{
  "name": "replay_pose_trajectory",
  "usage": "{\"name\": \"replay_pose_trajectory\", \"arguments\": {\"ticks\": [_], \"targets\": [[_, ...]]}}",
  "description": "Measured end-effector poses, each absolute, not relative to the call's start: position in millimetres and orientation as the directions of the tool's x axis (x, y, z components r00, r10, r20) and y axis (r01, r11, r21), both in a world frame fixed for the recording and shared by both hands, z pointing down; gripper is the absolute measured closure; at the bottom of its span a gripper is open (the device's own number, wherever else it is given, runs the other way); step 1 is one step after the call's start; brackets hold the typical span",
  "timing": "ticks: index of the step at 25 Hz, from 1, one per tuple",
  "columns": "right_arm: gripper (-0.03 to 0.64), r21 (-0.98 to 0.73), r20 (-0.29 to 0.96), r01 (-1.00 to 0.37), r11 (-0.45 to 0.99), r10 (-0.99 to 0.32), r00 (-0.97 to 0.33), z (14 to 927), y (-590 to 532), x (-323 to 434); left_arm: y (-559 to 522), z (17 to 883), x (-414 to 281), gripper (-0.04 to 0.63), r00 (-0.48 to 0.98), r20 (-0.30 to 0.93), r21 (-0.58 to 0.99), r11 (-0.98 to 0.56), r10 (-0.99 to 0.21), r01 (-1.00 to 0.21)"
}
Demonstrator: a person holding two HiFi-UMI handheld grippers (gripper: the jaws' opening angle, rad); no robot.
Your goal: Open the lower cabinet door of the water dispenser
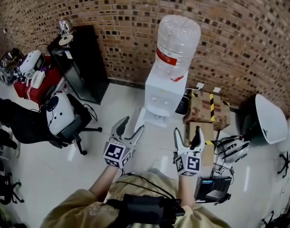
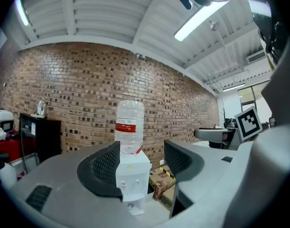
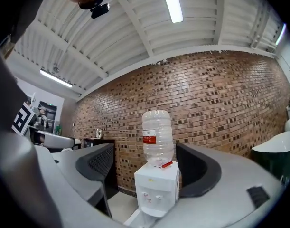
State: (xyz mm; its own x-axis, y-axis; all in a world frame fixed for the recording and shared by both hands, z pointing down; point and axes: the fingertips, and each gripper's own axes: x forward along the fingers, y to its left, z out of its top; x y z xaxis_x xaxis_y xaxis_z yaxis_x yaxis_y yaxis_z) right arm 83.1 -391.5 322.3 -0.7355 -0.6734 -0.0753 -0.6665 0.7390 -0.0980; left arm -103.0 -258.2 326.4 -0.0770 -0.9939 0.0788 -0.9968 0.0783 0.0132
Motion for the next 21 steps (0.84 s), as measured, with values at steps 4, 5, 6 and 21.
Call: {"name": "replay_pose_trajectory", "arguments": {"ticks": [4, 5, 6, 21], "targets": [[0.176, -0.079, -0.082, -0.661, 0.746, -0.666, -0.741, 317, -393, 80, -262, 326, -102, 0.322, -0.085, 0.077, 0.012, 0.086, -0.993, -0.996], [0.176, -0.072, -0.081, -0.660, 0.748, -0.664, -0.744, 316, -393, 79, -262, 327, -103, 0.322, -0.096, 0.074, 0.017, 0.098, -0.993, -0.995], [0.178, -0.071, -0.081, -0.658, 0.749, -0.662, -0.745, 315, -394, 78, -262, 327, -105, 0.322, -0.109, 0.071, 0.022, 0.111, -0.991, -0.994], [0.189, -0.037, -0.047, -0.593, 0.804, -0.595, -0.803, 328, -394, 43, -287, 349, -125, 0.322, -0.133, 0.093, 0.062, 0.139, -0.987, -0.988]]}}
